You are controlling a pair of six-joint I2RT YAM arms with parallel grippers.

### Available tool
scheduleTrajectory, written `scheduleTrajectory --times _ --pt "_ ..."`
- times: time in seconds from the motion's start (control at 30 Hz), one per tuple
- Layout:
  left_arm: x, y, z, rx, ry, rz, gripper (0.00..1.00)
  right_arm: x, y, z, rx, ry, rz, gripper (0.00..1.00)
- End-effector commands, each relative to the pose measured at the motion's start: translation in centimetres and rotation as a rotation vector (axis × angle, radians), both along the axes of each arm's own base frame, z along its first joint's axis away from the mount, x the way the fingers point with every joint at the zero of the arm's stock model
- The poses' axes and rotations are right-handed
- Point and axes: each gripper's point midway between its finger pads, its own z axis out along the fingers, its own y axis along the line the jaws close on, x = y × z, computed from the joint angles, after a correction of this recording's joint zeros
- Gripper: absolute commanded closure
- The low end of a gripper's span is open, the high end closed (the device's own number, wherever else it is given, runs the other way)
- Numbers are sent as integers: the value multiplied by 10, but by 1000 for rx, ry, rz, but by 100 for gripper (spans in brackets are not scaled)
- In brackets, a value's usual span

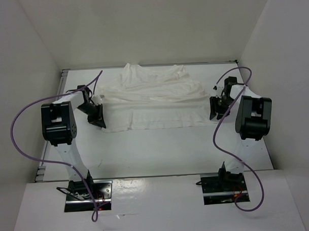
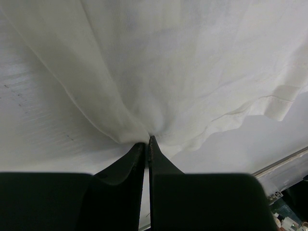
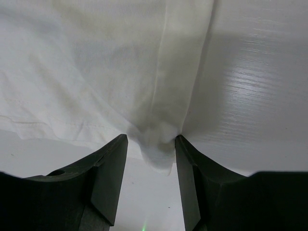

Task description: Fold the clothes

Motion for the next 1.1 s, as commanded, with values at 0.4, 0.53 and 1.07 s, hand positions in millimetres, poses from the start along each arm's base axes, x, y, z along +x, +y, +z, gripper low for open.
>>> scheduleTrajectory --times 0.4,0.53,1.07 --pt "-19 6 -30 47 75 -46 89 -39 26 -38 123 162 57 51" --pt "-18 6 -27 48 66 -46 89 -38 30 -37 145 157 59 54" --pt "-4 10 -1 35 -3 -60 100 -19 5 -9 73 63 20 100"
